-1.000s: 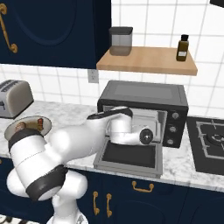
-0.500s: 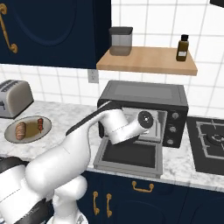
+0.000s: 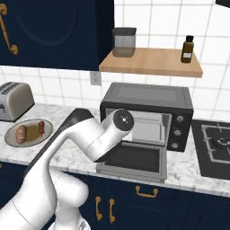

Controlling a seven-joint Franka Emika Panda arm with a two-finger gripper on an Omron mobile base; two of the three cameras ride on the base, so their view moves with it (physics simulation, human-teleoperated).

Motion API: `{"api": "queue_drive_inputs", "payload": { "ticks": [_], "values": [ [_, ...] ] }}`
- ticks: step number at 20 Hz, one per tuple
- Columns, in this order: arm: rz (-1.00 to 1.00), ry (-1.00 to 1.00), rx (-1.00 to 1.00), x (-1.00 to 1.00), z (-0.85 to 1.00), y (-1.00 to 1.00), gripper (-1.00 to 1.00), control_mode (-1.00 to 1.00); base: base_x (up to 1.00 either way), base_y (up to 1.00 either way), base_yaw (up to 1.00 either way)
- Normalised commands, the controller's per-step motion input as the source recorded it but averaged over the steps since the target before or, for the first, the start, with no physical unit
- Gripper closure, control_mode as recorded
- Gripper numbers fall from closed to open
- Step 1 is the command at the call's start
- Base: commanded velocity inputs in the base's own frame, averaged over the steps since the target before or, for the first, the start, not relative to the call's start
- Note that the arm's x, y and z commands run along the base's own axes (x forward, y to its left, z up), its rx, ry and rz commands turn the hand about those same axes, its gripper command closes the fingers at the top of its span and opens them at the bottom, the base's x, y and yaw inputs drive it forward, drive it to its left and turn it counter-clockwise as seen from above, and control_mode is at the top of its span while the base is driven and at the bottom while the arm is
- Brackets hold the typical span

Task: Pick up the kebab skewer and baguette bread, and place them inside the toaster oven. Close the toaster oven door and start by setting the timer.

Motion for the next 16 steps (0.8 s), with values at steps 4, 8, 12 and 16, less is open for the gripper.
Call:
{"api": "queue_drive_inputs", "payload": {
  "ticks": [4,8,12,16],
  "values": [
    [-0.02,0.08,-0.1,-0.81,0.57,0.97,-1.0,-1.0,0.0,0.0,0.0],
    [0.06,0.04,-0.22,-0.34,0.34,1.0,-1.0,-1.0,0.0,0.0,0.0],
    [0.07,0.04,-0.17,0.09,0.23,1.0,-1.0,-1.0,0.0,0.0,0.0],
    [0.16,0.02,-0.1,0.63,0.0,1.0,-1.0,-1.0,0.0,0.0,0.0]
  ]
}}
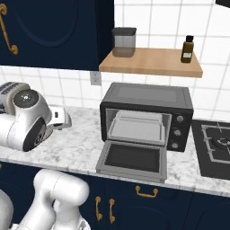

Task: Pick up the kebab skewer and baguette bread, and place them inside the toaster oven. Close the toaster oven door and start by setting the timer.

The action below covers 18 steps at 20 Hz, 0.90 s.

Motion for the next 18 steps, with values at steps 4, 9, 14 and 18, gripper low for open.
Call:
{"api": "queue_drive_inputs", "payload": {
  "ticks": [4,9,14,18],
  "values": [
    [0.15,0.04,-0.1,0.79,-0.04,1.0,-1.0,-1.0,0.0,0.0,0.0],
    [0.11,0.04,-0.05,0.73,-0.44,1.0,-1.0,-1.0,0.0,0.0,0.0],
    [0.0,0.18,-0.01,0.86,-0.68,0.94,-1.0,-1.0,0.0,0.0,0.0],
    [0.01,0.21,-0.03,0.92,-0.5,0.78,-1.0,-1.0,0.0,0.0,0.0]
  ]
}}
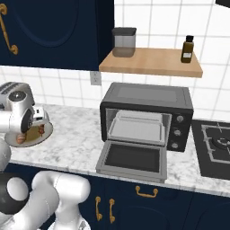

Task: Pick up the kebab skewer and baguette bread, and place them inside the toaster oven. Close the toaster oven door and start by setting the timer.

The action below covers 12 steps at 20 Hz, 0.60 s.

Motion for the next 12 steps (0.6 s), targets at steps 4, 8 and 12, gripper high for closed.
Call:
{"api": "queue_drive_inputs", "payload": {
  "ticks": [4,8,12],
  "values": [
    [0.01,0.22,-0.05,0.69,-0.33,0.31,-1.0,-1.0,0.0,0.0,0.0],
    [0.0,0.18,-0.09,0.65,-0.31,0.26,-1.0,-1.0,0.0,0.0,0.0],
    [0.0,0.03,-0.08,0.52,-0.45,0.26,-1.0,-1.0,0.0,0.0,0.0]
  ]
}}
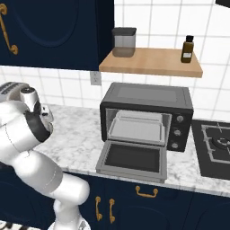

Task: Pick up the kebab skewer and baguette bread, and place them inside the toaster oven. Close the toaster oven door and start by setting the timer.

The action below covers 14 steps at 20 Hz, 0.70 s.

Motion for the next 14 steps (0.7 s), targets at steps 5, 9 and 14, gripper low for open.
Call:
{"api": "queue_drive_inputs", "payload": {
  "ticks": [5,9,14],
  "values": [
    [0.0,0.0,-0.02,0.34,-0.52,0.2,-1.0,-1.0,0.0,0.0,0.0],
    [0.0,0.0,0.0,0.33,-0.47,0.1,-1.0,-1.0,0.0,0.0,0.0],
    [0.0,0.0,0.0,0.3,-0.33,0.0,-1.0,-1.0,0.0,0.0,0.0]
  ]
}}
